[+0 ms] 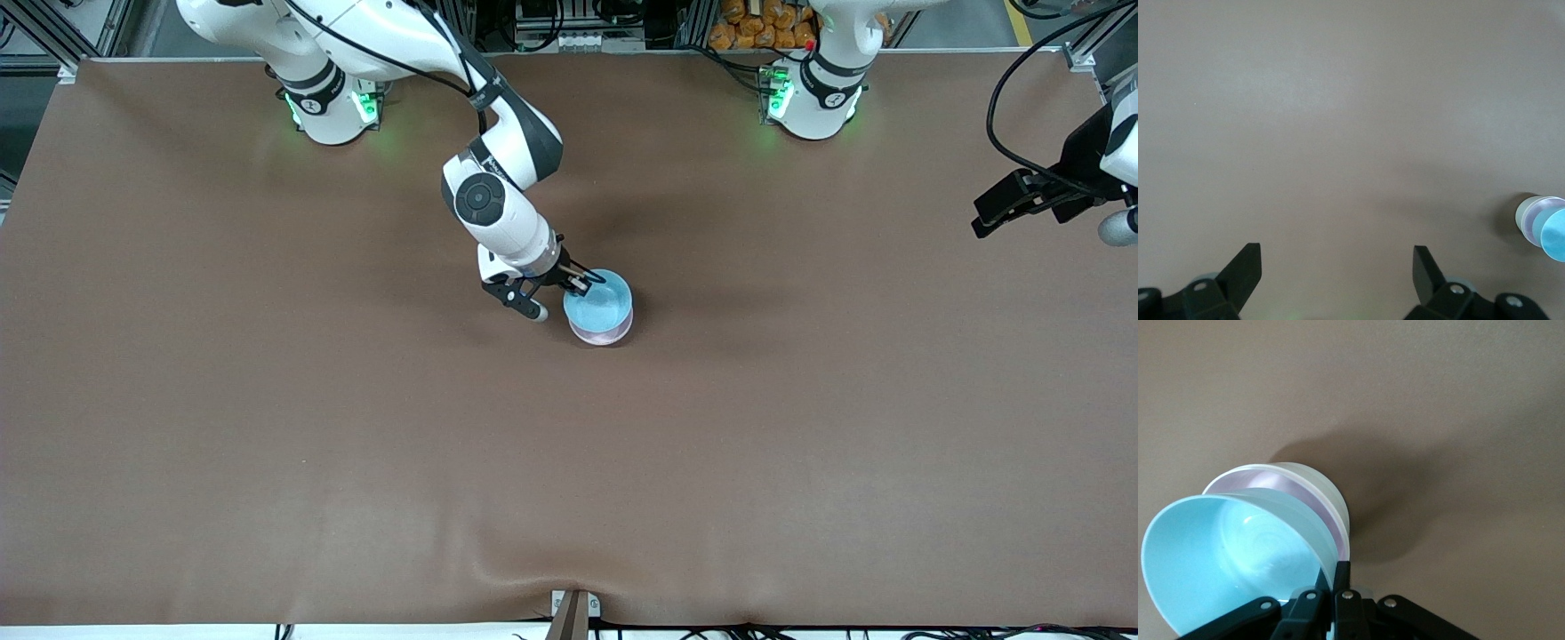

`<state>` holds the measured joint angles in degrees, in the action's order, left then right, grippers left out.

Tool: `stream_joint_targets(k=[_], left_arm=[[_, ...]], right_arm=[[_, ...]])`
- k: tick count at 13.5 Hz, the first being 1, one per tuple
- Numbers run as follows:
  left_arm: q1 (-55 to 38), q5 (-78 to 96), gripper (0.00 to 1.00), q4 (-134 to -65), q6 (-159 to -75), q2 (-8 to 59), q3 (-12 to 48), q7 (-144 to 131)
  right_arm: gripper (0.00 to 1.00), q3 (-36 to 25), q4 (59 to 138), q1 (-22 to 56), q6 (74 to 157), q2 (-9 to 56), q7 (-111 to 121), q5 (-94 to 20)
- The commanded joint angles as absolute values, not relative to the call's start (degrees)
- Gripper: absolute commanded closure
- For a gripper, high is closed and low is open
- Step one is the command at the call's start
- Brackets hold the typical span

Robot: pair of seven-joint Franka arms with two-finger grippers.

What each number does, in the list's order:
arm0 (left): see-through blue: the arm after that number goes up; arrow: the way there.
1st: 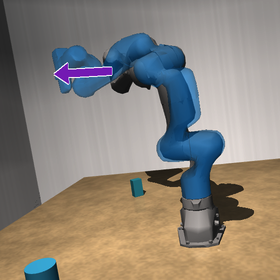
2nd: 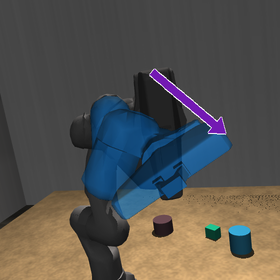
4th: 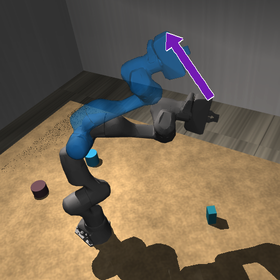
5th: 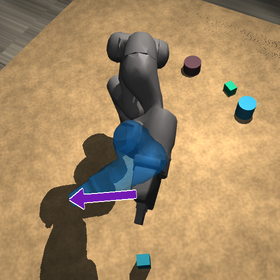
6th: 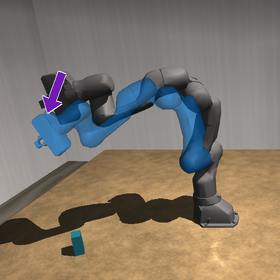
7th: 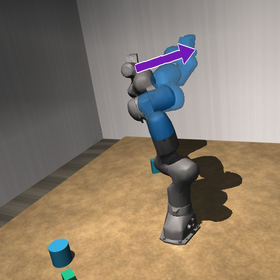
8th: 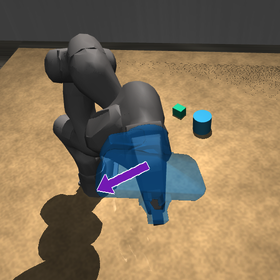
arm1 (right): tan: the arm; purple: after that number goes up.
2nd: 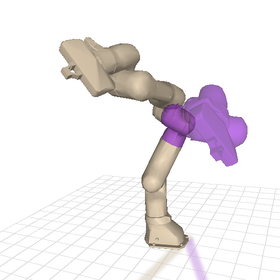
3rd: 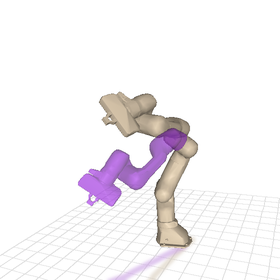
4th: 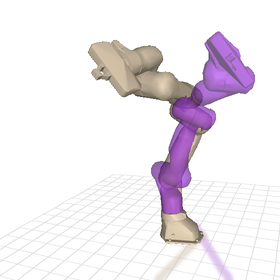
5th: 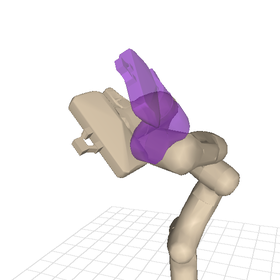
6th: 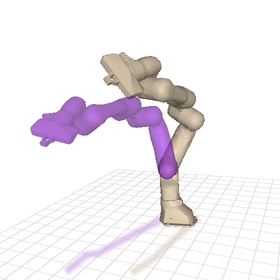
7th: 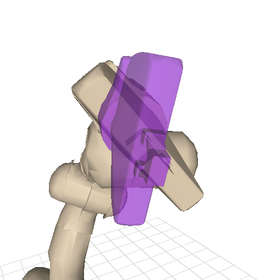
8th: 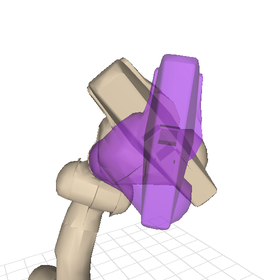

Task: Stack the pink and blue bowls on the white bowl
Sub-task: 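Lower the blue bowl into the pink bowl and open the right gripper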

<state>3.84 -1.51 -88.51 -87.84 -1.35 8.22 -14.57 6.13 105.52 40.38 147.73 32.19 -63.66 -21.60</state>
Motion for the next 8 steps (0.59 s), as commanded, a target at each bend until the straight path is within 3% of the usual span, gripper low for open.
stream_joint_targets(k=[1,5,6,8], left_arm=[[4.31,-1.05,0.0,-88.68,-88.33,-1.85,8.35,-13.01],[4.22,-1.05,0.0,-88.59,-88.42,-1.67,8.35,-13.01],[4.22,-1.05,0.0,-88.59,-88.77,-1.67,8.35,-13.01],[4.22,-1.05,0.0,-88.59,-88.86,-1.67,8.35,-13.01]], right_arm=[[1.0,6.06,104.41,40.69,148.36,32.87,-63.63,-22.41],[1.0,5.98,104.41,40.87,149.33,33.31,-63.63,-22.24],[0.85,6.06,104.33,40.87,149.33,33.4,-63.63,-22.24],[0.05,5.98,104.24,40.87,149.33,33.22,-63.72,-22.24]])
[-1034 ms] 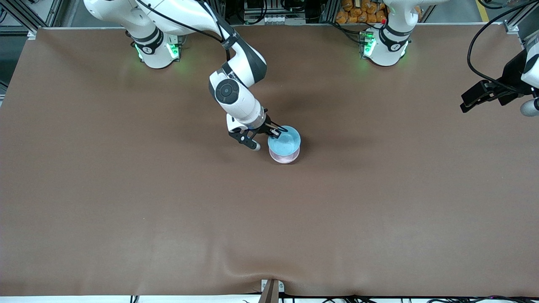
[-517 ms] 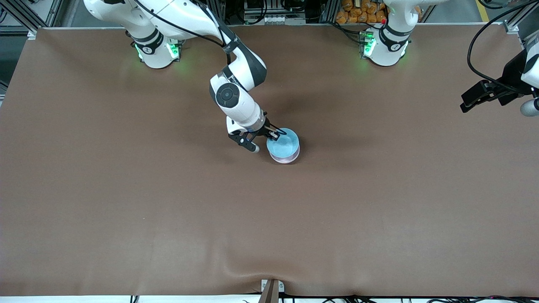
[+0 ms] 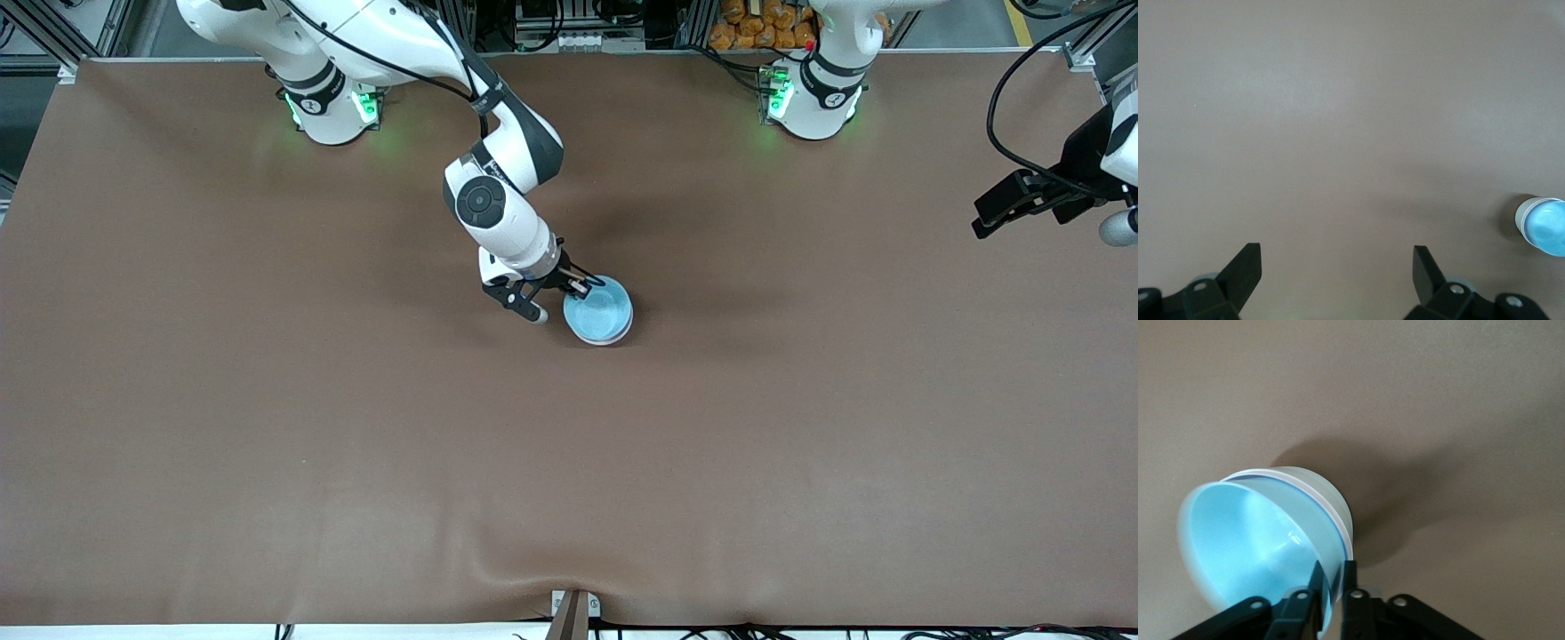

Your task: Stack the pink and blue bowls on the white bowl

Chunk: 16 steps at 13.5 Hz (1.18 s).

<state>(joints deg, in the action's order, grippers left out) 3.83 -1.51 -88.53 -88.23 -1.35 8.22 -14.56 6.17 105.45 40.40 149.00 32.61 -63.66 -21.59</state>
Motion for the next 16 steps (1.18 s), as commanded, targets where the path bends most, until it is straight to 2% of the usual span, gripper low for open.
stream_joint_targets(k=[1,5,7,16], left_arm=[[4.22,-1.05,0.0,-88.68,-88.77,-1.67,8.35,-13.01],[4.31,-0.97,0.0,-88.59,-88.77,-1.67,8.35,-13.09],[4.31,-0.88,0.0,-88.51,-88.77,-1.76,8.35,-13.18],[5.19,-0.7,0.0,-88.77,-90.08,-0.53,8.44,-13.18]], right_arm=[[0.0,5.98,103.89,40.87,149.33,33.05,-63.72,-22.24],[0.0,5.54,103.36,39.12,147.14,29.02,-62.76,-22.15],[0.0,5.45,103.36,35.79,142.41,25.51,-57.34,-22.06],[0.0,5.45,105.73,13.57,113.67,11.53,-24.3,-21.97]])
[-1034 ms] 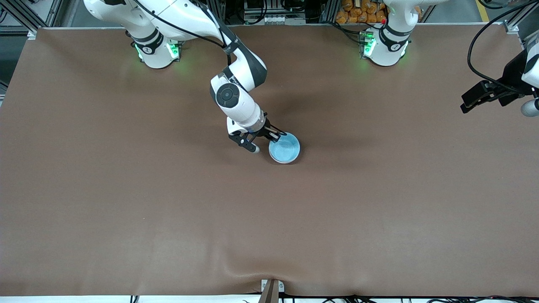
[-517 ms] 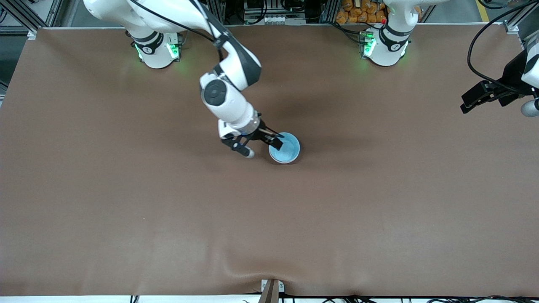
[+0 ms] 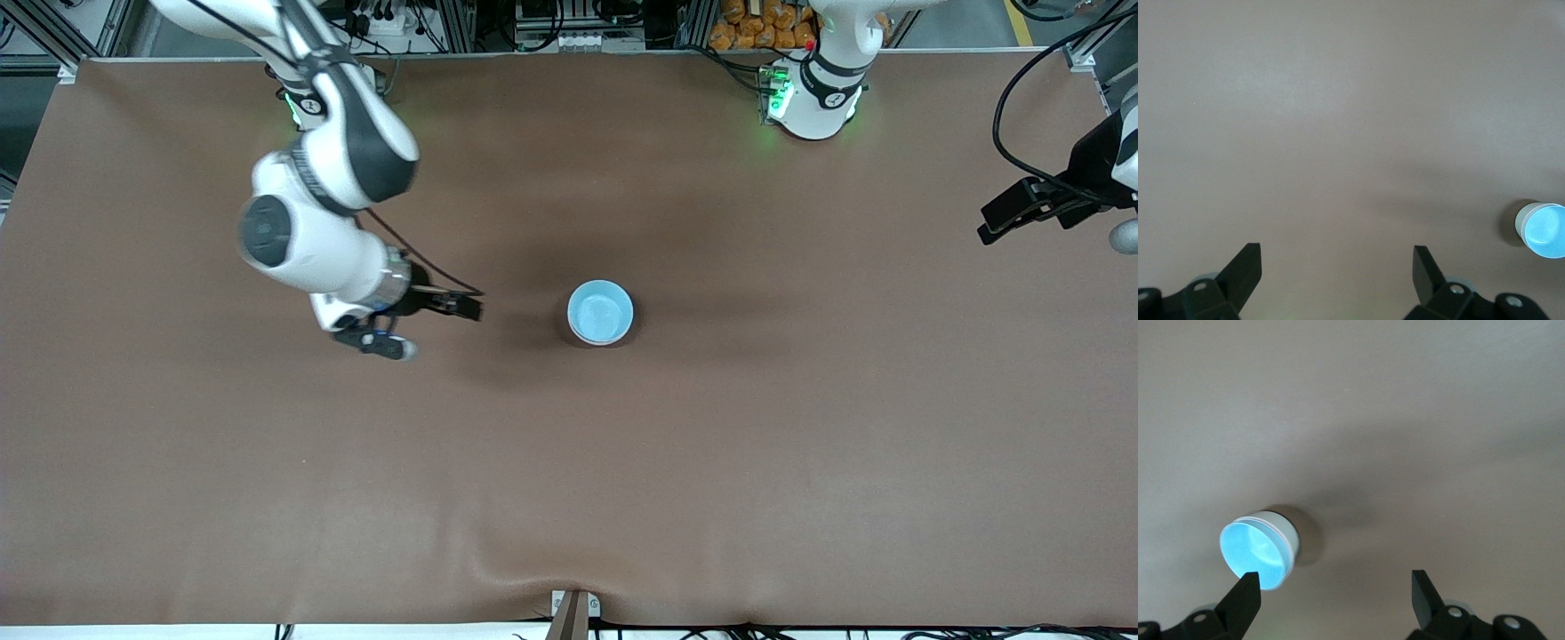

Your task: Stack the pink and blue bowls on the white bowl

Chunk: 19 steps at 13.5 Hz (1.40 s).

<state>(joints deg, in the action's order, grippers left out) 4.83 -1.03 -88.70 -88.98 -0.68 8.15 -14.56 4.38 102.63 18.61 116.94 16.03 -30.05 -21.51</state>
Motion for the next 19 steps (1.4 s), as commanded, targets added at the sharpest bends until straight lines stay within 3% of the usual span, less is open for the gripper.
stream_joint_targets(k=[1,9,14,19], left_arm=[[5.1,-0.79,0.0,-88.77,-90.09,-0.44,8.7,-13.18],[4.66,-0.88,0.0,-88.86,-89.91,-0.26,11.34,-13.1],[4.75,-0.88,0.0,-88.86,-89.47,-0.26,12.3,-13.18],[4.66,-0.88,0.0,-88.42,-89.47,-0.18,12.3,-13.1]], right_arm=[[0.0,5.36,105.82,10.66,111.03,10.3,-20.6,-21.45],[0.0,4.49,101.71,-3.33,100.75,2.29,0.14,-9.33],[0.0,1.58,87.65,-3.6,86.25,2.46,3.61,-0.62],[0.0,1.58,84.2,-3.34,80.77,2.11,-1.49,-0.61]])
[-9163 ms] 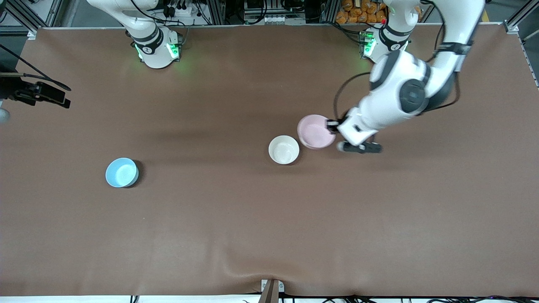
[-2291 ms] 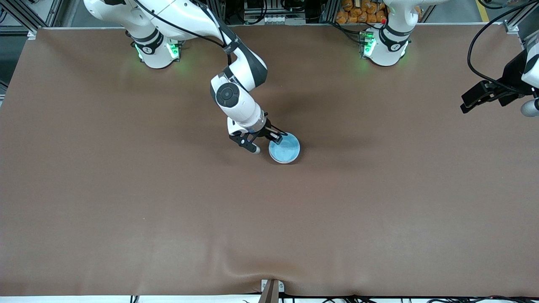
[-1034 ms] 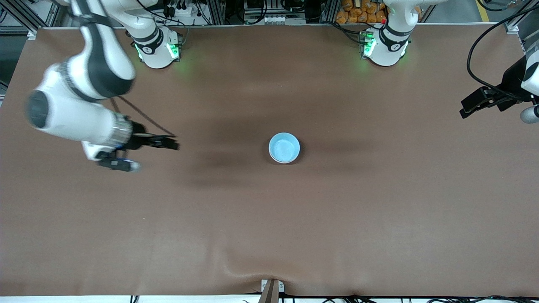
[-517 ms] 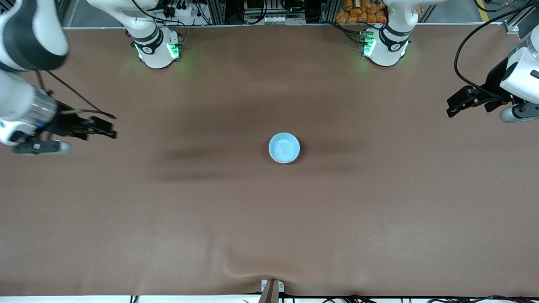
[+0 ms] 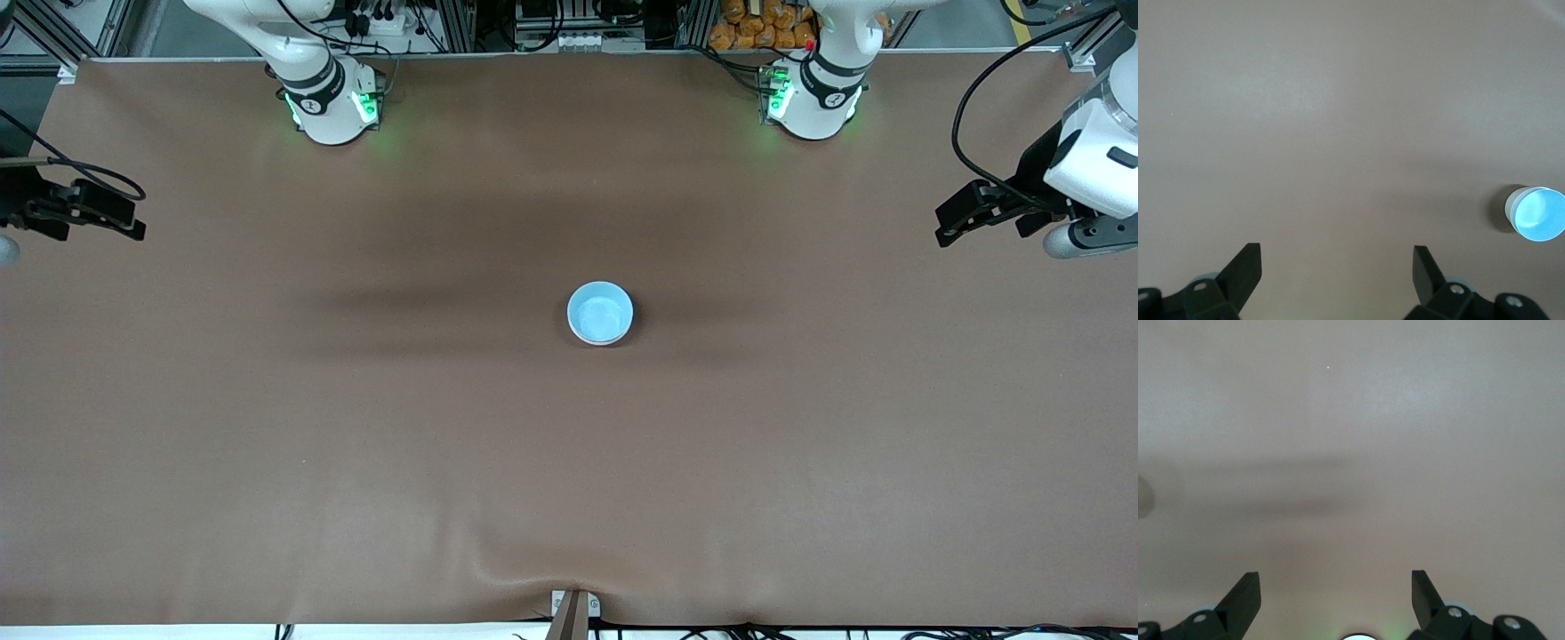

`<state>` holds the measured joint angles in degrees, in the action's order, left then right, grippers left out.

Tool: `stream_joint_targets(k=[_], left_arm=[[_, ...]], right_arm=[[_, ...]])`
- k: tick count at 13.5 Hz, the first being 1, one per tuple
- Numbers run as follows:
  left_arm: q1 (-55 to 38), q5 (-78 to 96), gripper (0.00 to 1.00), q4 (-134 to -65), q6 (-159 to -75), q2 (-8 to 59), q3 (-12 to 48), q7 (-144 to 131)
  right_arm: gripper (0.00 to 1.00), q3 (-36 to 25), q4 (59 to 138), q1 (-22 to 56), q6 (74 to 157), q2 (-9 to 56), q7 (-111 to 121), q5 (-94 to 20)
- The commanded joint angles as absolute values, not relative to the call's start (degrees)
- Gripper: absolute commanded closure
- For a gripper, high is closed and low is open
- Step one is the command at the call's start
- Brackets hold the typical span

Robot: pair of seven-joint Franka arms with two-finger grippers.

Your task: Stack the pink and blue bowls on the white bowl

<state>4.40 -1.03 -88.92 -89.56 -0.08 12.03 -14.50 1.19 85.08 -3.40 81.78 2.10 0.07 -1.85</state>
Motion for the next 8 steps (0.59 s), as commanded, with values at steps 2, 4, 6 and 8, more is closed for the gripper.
stream_joint_targets(k=[2,4,6,8], left_arm=[[5.01,-0.79,0.0,-88.42,-89.47,-0.35,12.3,-12.57],[5.18,-0.53,0.0,-88.59,-87.56,-1.31,12.3,-12.13],[5.36,-0.35,0.0,-88.16,-86.66,-1.32,12.22,-11.78],[5.36,-0.35,0.0,-86.15,-86.49,-0.8,12.13,-10.99]], right_arm=[[0.0,1.67,84.29,-3.6,81.04,1.24,-1.49,-0.62],[0.0,1.67,84.29,-3.69,81.04,1.14,-1.23,-0.62],[0.0,1.76,84.29,-4.22,81.3,1.14,-0.88,-0.62],[0.0,1.76,84.29,-4.31,81.39,1.14,-0.88,-0.62]])
